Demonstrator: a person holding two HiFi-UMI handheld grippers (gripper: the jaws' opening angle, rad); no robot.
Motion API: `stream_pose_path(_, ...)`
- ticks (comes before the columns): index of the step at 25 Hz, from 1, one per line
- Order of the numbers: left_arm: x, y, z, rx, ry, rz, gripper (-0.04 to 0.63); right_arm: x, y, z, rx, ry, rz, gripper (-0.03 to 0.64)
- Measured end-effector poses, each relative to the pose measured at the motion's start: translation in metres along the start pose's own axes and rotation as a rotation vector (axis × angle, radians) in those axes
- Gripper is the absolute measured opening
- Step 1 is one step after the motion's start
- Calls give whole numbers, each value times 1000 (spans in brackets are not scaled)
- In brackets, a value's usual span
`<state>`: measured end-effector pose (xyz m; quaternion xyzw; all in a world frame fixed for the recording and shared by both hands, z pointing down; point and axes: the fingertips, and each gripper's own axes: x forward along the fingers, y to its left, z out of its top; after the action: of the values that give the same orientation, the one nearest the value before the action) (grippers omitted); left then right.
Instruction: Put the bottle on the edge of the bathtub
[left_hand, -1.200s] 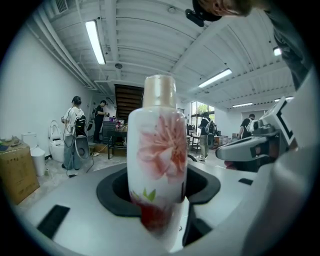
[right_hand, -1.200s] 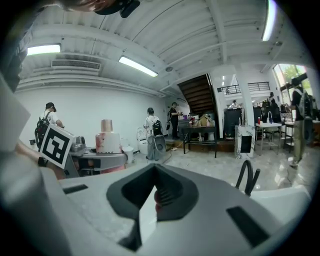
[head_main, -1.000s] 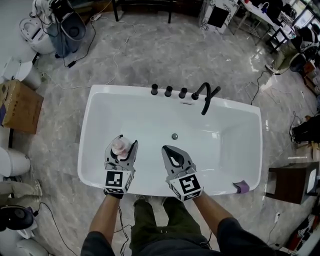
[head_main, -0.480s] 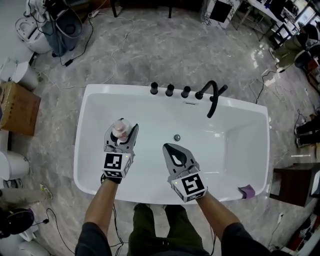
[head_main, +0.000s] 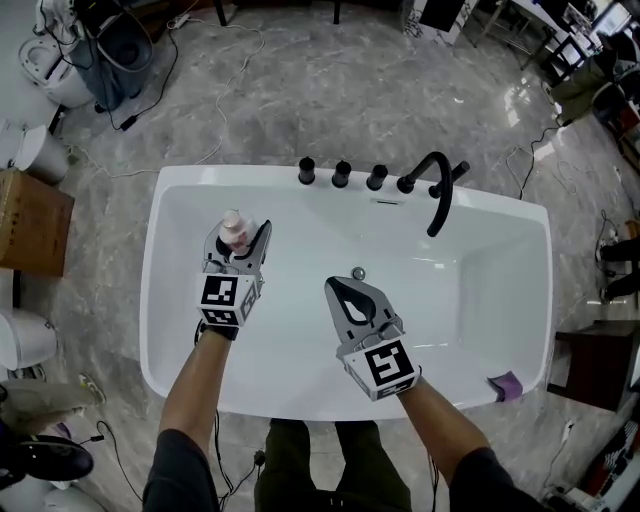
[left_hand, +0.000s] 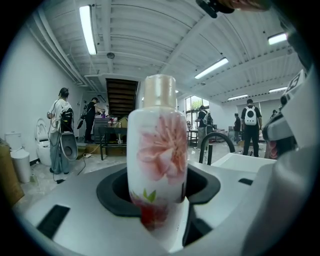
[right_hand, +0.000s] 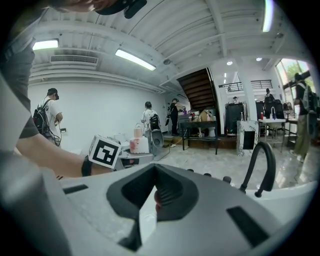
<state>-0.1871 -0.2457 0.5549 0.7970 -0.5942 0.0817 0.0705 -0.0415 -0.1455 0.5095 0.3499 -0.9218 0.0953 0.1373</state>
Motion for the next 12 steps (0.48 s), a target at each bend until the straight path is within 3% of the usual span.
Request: stream_pose_path(12,69,33,-36,39,11,7,229,41,-27,-17,-50,9,3,0)
